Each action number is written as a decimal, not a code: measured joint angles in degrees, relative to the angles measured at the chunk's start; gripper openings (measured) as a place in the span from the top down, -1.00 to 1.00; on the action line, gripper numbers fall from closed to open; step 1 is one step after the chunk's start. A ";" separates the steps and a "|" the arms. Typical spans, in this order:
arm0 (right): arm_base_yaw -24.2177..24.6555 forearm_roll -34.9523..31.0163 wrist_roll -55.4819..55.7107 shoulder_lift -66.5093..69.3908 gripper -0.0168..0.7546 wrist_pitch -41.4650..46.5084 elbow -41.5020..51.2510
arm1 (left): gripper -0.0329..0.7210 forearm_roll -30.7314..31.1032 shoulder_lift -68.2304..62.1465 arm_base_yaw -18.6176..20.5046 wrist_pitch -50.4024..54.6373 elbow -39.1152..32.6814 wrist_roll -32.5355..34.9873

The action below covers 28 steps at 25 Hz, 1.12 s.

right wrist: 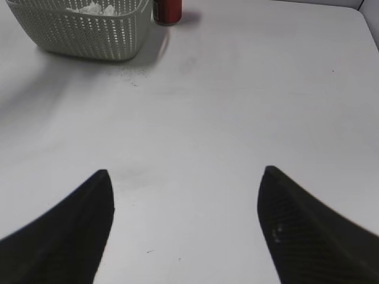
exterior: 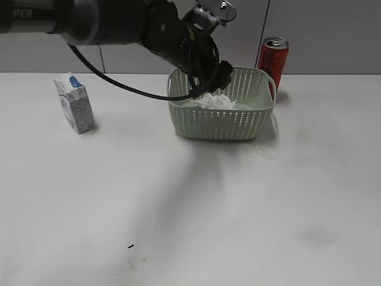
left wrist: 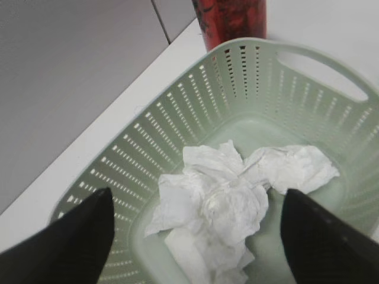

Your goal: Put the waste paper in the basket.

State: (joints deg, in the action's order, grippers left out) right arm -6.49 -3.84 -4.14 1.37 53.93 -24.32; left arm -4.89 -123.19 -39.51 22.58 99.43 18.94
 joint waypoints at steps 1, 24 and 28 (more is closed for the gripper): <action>0.00 0.00 0.00 0.00 -0.53 0.00 0.00 | -0.83 -0.06 0.98 0.12 1.73 0.00 0.00; 0.00 0.00 0.00 0.00 -0.53 0.00 0.00 | -0.65 0.00 19.30 29.18 47.03 -3.25 -12.51; 0.00 0.00 0.00 0.00 -0.53 0.00 0.00 | -0.65 1.01 25.17 31.38 47.11 -9.87 -12.65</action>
State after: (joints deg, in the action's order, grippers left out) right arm -6.49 -3.84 -4.14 1.37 53.93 -24.32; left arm -3.89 -98.02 -8.13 69.68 89.56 6.29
